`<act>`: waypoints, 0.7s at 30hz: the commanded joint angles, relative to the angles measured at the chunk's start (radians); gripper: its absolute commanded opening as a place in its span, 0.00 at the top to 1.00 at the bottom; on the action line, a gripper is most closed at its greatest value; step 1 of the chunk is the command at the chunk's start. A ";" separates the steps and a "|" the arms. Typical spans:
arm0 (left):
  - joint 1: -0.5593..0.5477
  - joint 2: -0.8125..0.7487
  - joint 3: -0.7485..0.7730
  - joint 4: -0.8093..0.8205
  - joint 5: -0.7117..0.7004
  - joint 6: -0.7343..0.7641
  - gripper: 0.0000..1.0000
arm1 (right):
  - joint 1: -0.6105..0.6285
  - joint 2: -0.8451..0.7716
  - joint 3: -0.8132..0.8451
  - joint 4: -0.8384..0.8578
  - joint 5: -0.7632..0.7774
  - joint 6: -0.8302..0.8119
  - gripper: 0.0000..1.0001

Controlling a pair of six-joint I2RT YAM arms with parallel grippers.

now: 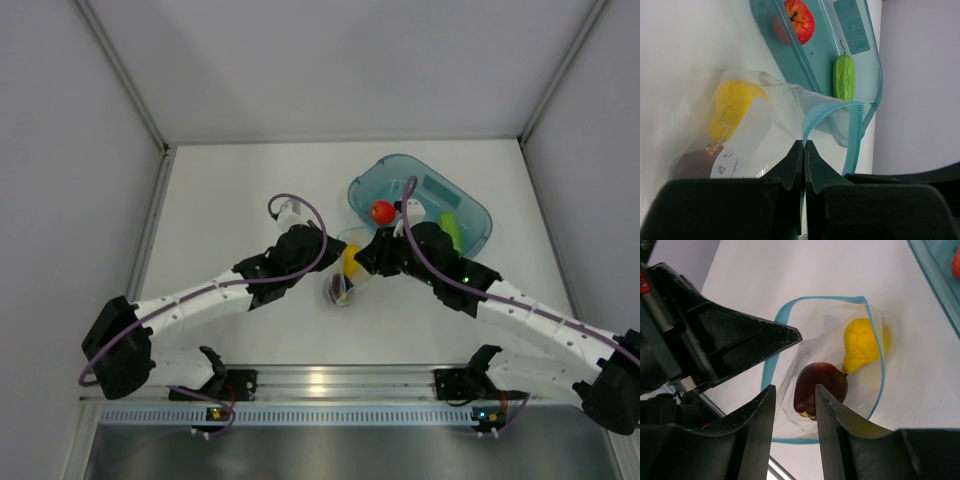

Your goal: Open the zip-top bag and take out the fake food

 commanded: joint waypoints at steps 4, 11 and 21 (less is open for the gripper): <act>-0.041 -0.006 0.002 0.104 -0.052 -0.113 1.00 | 0.039 0.131 -0.003 0.130 0.184 0.102 0.64; -0.095 -0.014 -0.045 0.150 -0.101 -0.188 1.00 | 0.039 0.274 0.061 0.133 0.283 0.150 0.70; -0.123 -0.075 -0.112 0.218 -0.146 -0.235 1.00 | 0.053 0.478 0.116 0.046 0.432 0.136 0.73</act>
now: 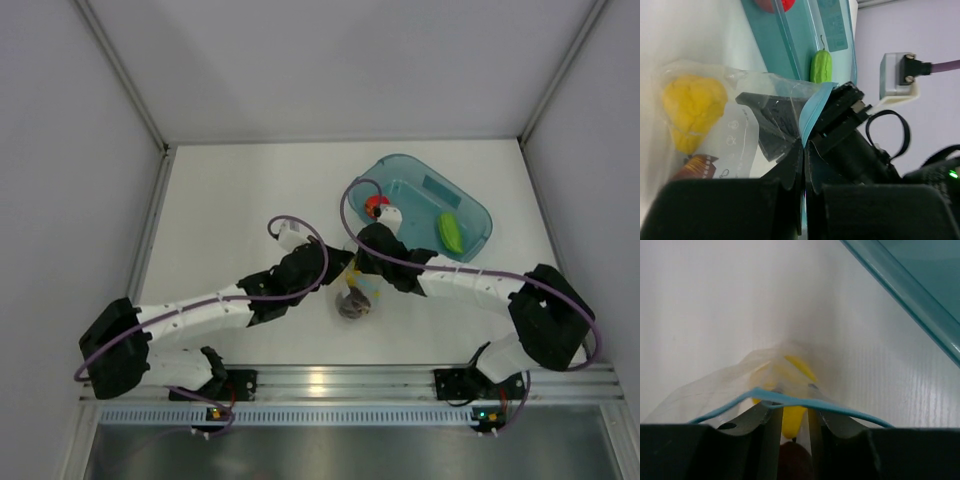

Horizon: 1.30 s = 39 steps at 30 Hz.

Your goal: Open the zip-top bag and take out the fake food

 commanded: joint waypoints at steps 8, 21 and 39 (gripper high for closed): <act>-0.005 -0.176 -0.082 0.065 -0.074 0.046 1.00 | 0.003 -0.008 0.116 -0.257 0.333 -0.194 0.72; -0.005 -0.117 -0.135 -0.050 -0.081 0.156 1.00 | 0.077 0.004 0.125 -0.285 0.175 -0.314 0.68; -0.005 -0.068 -0.090 -0.084 -0.043 0.218 1.00 | 0.076 0.159 0.097 -0.149 0.154 -0.328 0.38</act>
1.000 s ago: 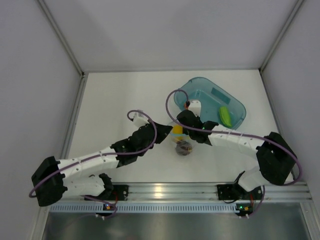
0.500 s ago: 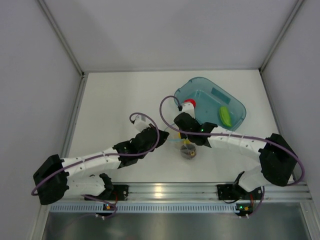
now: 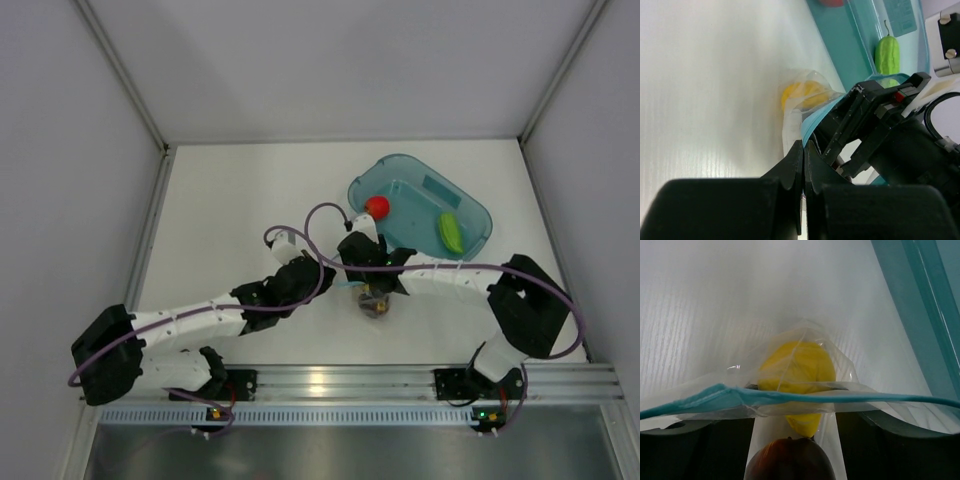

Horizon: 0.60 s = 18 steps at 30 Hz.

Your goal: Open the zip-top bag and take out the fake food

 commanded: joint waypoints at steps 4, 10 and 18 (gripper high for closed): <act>0.001 0.024 0.037 -0.002 0.020 0.033 1.00 | -0.034 0.063 -0.025 0.124 -0.011 -0.017 0.34; 0.001 0.025 0.033 -0.002 0.020 0.038 1.00 | -0.054 0.087 -0.040 0.147 -0.031 -0.012 0.30; 0.001 0.021 0.039 -0.003 0.000 0.052 1.00 | -0.053 0.009 -0.062 0.141 -0.028 -0.011 0.39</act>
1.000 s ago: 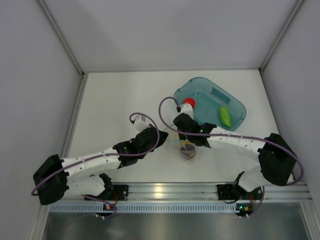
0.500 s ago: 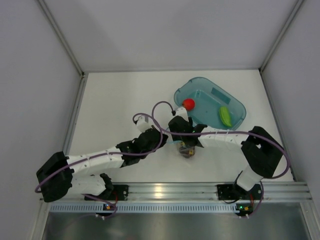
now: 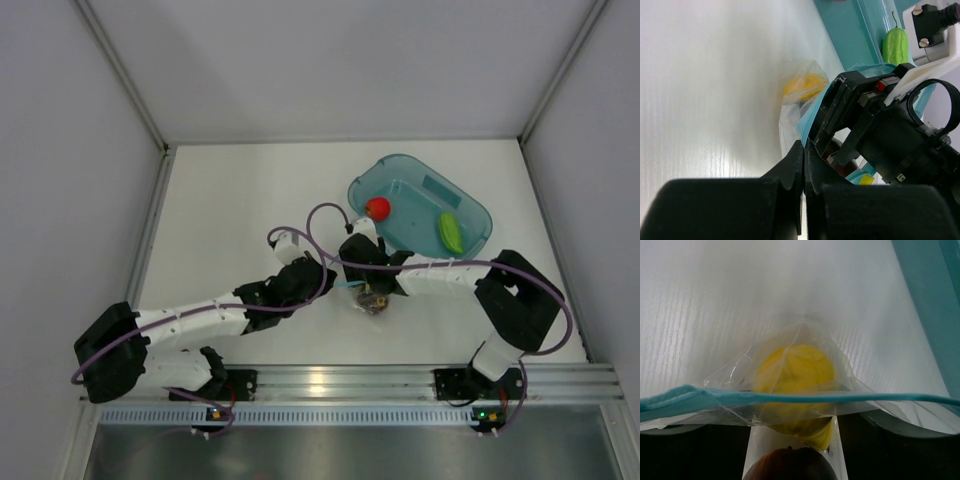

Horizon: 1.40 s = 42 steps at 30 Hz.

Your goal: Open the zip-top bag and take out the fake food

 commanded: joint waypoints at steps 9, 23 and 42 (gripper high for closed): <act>0.001 -0.019 0.107 -0.078 -0.056 0.102 1.00 | 0.041 -0.203 0.023 -0.071 -0.004 -0.032 0.43; 0.007 -0.074 0.155 -0.195 -0.096 0.194 1.00 | 0.081 -0.468 0.042 -0.114 -0.214 -0.089 0.46; 0.010 -0.169 0.101 -0.229 -0.068 0.177 1.00 | 0.079 -0.712 -0.142 0.410 -0.208 0.018 0.50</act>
